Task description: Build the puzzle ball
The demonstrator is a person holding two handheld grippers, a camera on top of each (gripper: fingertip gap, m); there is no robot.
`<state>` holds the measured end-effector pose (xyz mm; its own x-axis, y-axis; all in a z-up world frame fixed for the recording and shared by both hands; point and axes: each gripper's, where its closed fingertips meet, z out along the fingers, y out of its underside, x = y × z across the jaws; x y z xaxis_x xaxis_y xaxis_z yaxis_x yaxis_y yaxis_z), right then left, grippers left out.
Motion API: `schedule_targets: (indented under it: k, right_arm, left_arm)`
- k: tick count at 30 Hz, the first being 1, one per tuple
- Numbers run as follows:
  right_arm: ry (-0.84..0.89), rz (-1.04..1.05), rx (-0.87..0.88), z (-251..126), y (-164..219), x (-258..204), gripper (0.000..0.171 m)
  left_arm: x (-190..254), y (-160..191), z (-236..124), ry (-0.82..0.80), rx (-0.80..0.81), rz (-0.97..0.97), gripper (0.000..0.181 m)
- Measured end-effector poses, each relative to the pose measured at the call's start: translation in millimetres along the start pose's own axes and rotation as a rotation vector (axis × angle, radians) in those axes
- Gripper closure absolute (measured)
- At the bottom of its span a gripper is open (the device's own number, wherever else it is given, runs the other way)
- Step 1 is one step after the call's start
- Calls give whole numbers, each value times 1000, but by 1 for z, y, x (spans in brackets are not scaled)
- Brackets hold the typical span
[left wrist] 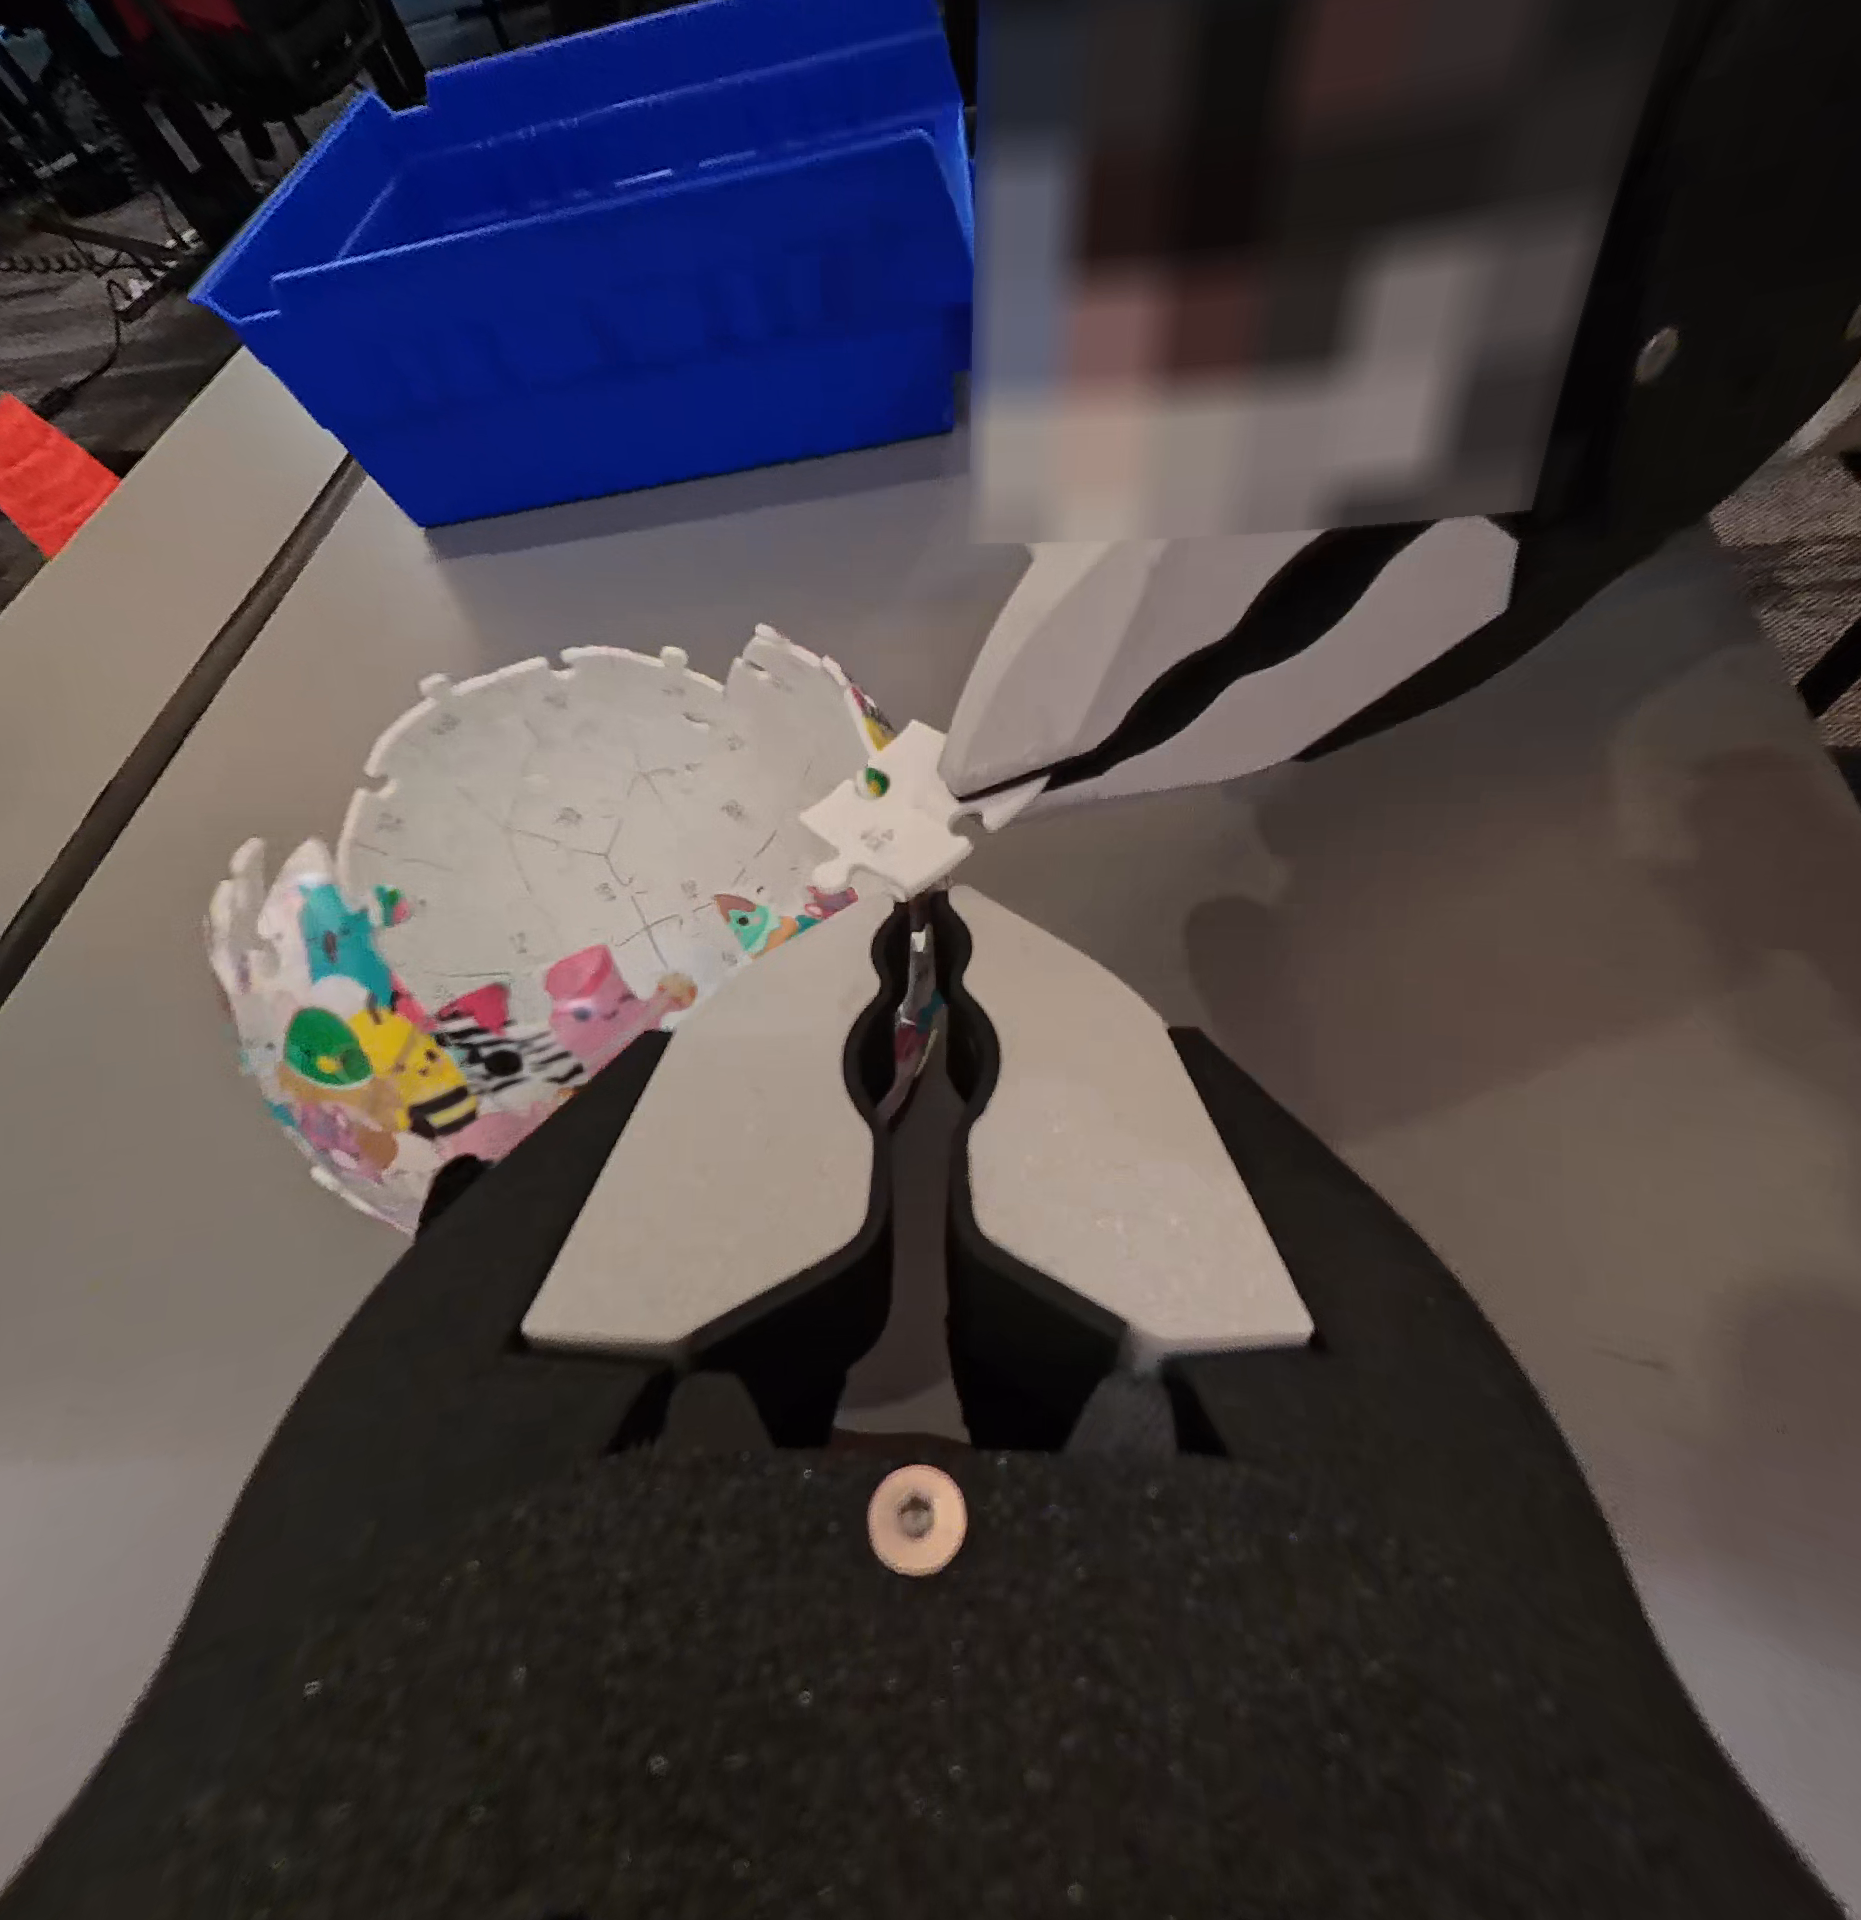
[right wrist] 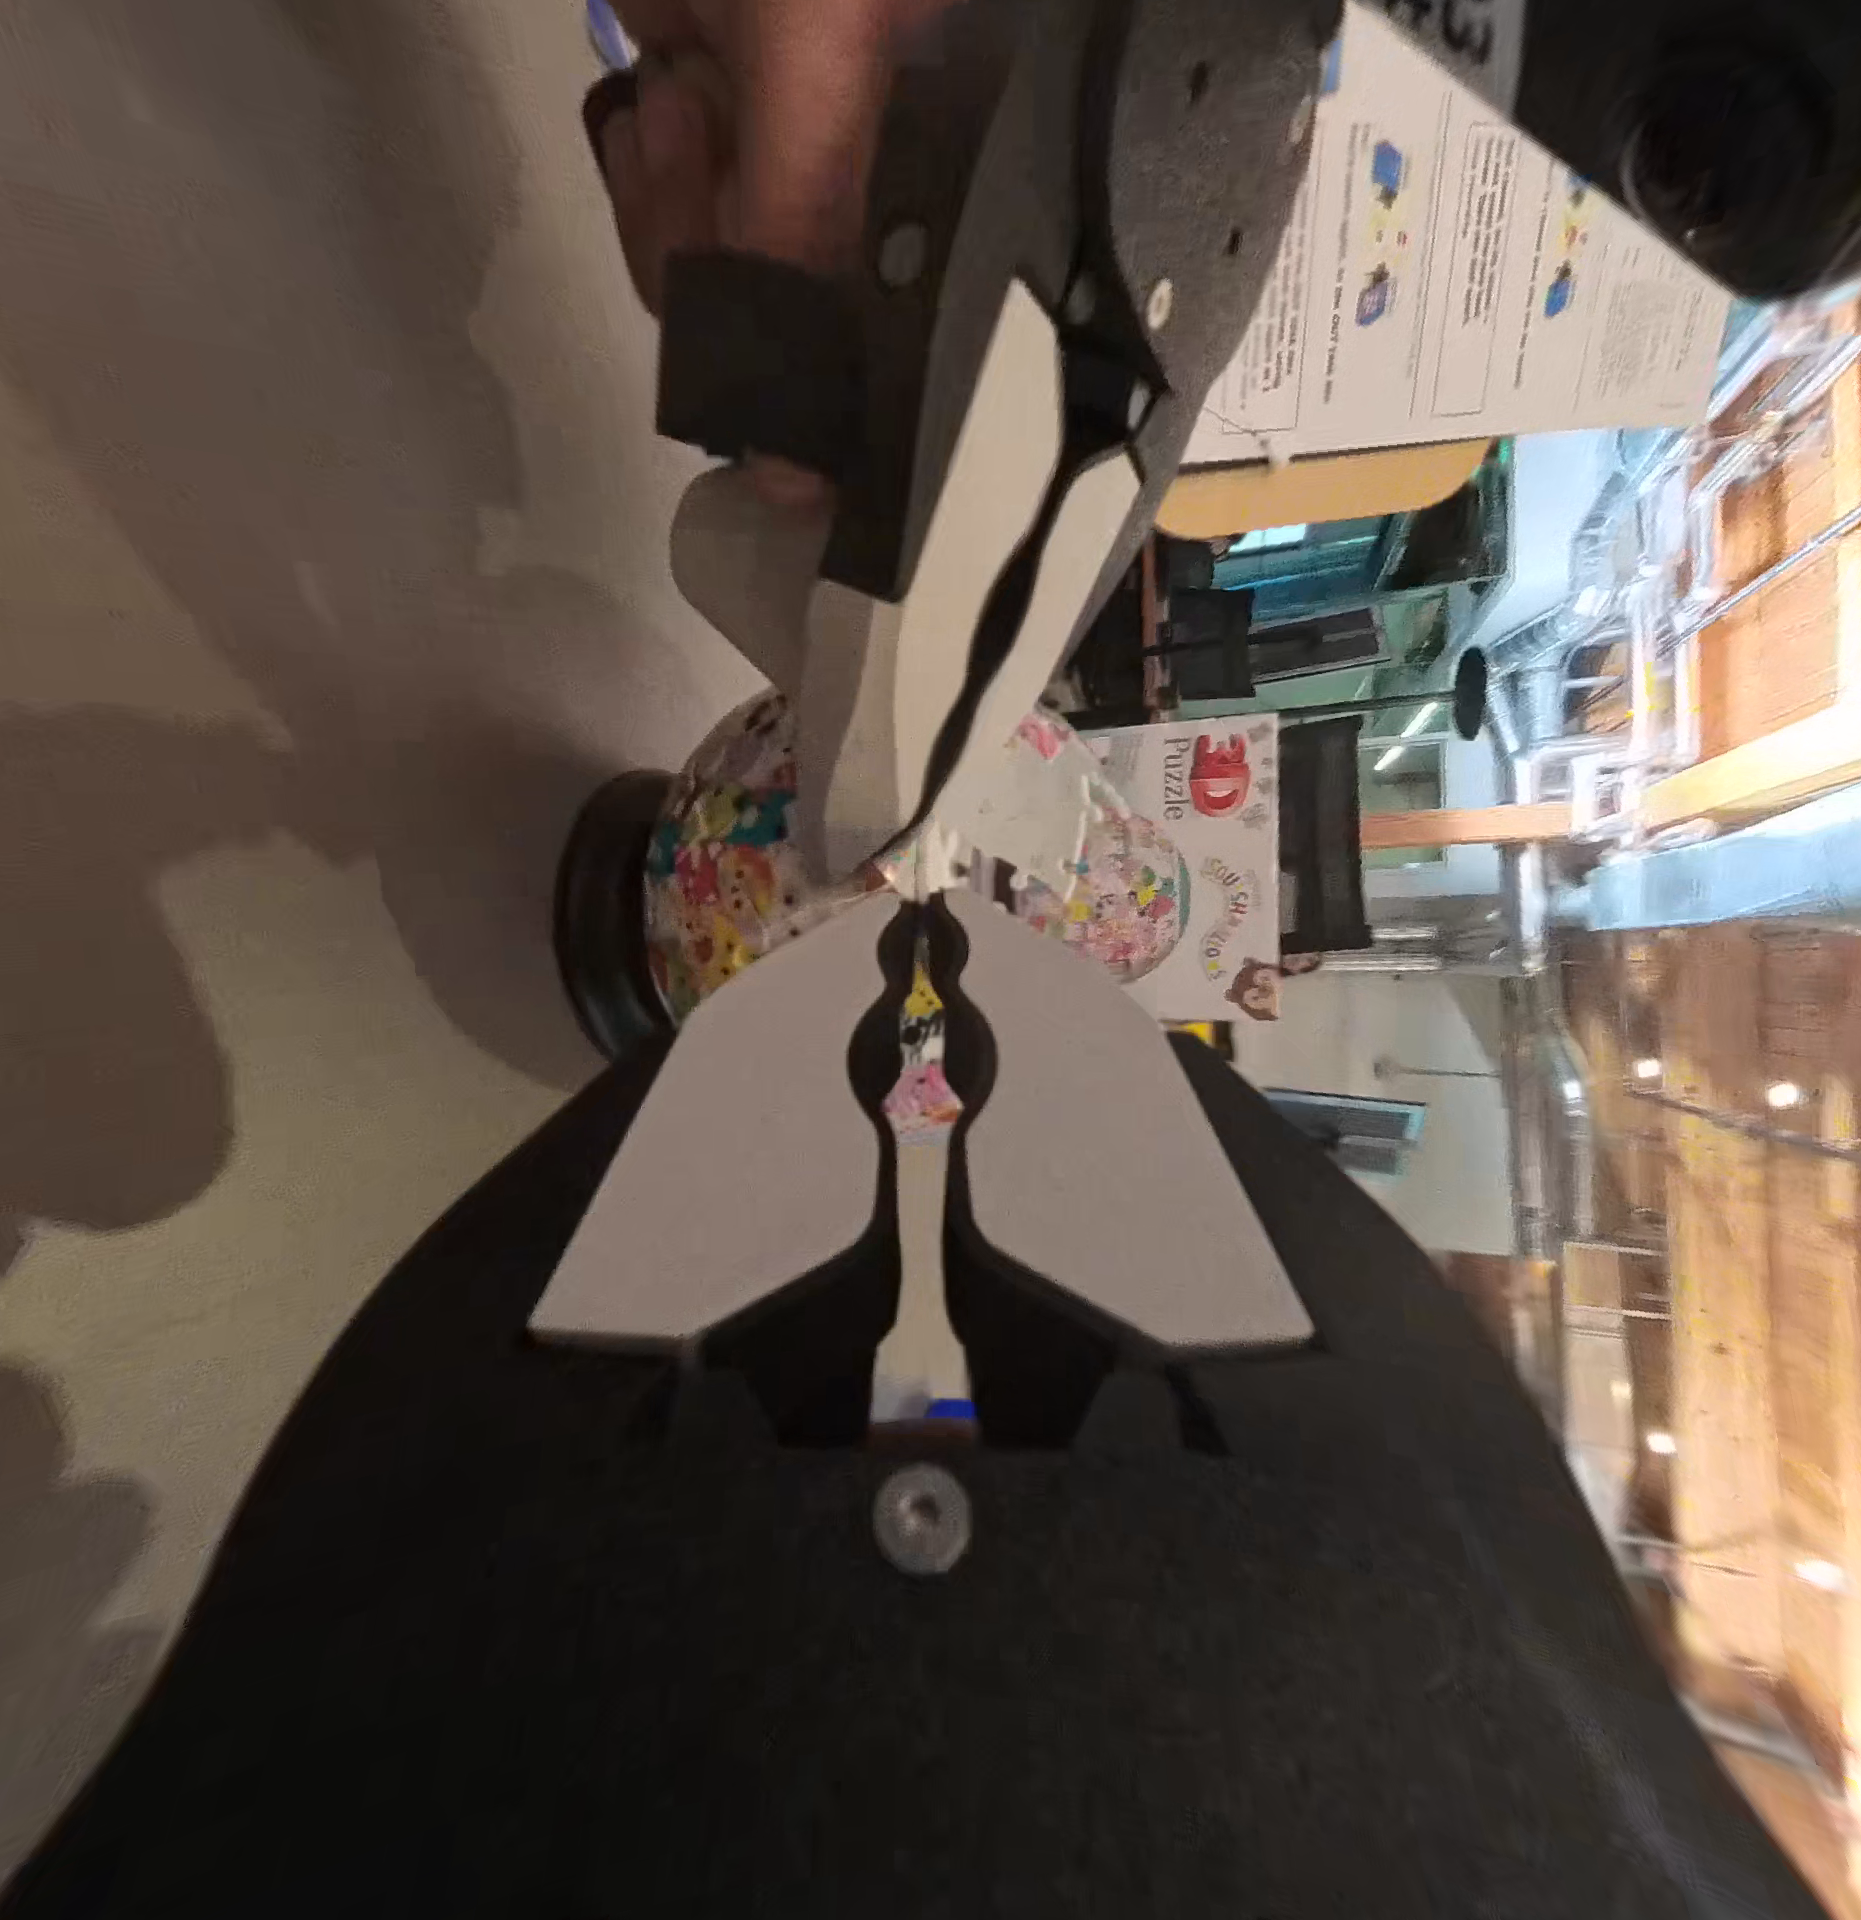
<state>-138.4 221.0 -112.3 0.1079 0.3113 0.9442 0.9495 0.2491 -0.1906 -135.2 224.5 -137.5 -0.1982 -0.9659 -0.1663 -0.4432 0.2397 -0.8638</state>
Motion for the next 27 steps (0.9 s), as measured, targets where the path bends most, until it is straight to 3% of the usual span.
schedule_targets:
  k: [2, 7, 10, 13, 15, 19, 21, 23, 25, 27]
  right_arm:
    - [-116, 318, 44, 2, 0, 1, 170]
    - [-515, 1363, 149, 9, 6, 19, 170]
    - [-674, 1744, 172, 10, 9, 17, 170]
    - [-621, 1803, 83, 16, 27, 12, 170]
    - [-662, 1849, 183, 12, 19, 25, 170]
    - [-424, 1482, 153, -6, 46, 58, 170]
    - [-181, 1267, -67, -25, 111, 79, 170]
    - [72, 1107, -399, -59, 210, 96, 170]
    - [31, 1111, -728, -91, 296, 67, 169]
    - [-63, 1202, -871, -105, 345, 29, 169]
  left_arm:
    - [0, 4, 0, 4, -11, 6, 178]
    - [-2, -3, -9, -2, 37, 24, 177]
    - [1, -2, -7, 12, 26, 41, 177]
    - [17, -1, 1, 56, 8, 83, 179]
    - [20, -1, 6, 43, -14, 114, 179]
    - [16, -4, 3, 39, 14, 80, 178]
    - [12, -5, -1, 27, 31, 62, 178]
    - [11, -7, -2, 28, 43, 53, 178]
    - [10, -9, -2, 22, 55, 55, 178]
    - [10, -10, -1, 20, 63, 48, 178]
